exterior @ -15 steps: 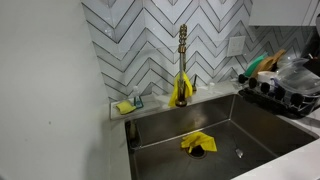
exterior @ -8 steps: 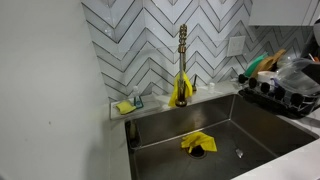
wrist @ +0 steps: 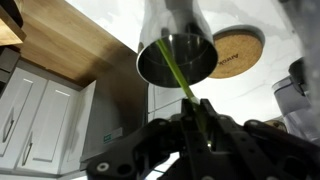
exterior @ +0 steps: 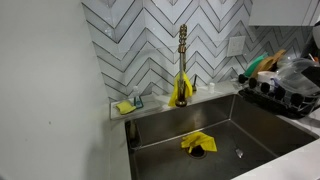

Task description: Pick up the brown lid from the silver cup and put it on the kitchen counter, pick up the green measuring spoon and put it in the silver cup

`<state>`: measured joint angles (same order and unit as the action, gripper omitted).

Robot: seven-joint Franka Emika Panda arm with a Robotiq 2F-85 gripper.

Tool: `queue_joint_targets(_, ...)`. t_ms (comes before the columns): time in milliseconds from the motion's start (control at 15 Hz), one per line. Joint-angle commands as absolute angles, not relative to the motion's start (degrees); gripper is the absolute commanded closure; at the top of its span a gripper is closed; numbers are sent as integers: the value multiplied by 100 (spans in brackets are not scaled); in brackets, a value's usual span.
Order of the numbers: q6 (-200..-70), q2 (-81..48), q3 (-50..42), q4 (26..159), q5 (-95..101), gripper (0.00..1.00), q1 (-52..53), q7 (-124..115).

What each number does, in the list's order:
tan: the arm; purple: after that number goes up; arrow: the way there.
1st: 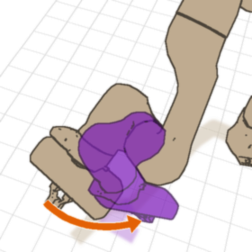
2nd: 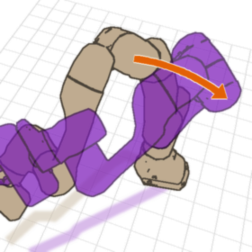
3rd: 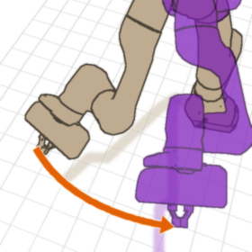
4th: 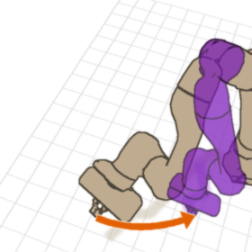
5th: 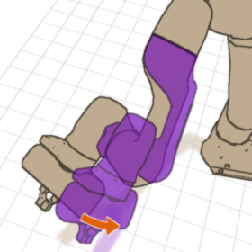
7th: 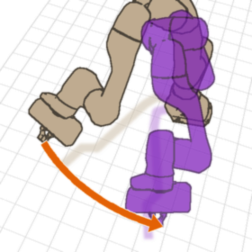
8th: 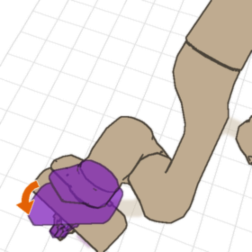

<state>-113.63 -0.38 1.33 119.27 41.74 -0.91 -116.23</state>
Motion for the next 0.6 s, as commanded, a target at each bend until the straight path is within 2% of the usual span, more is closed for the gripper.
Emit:
queue_joint_targets(0, -11457, -4, 83, 12079, 4174, 97, -50, -11809)
queue_joint_targets(533, -11430, -46, 65, 12067, 4186, 97, -54, -11844)
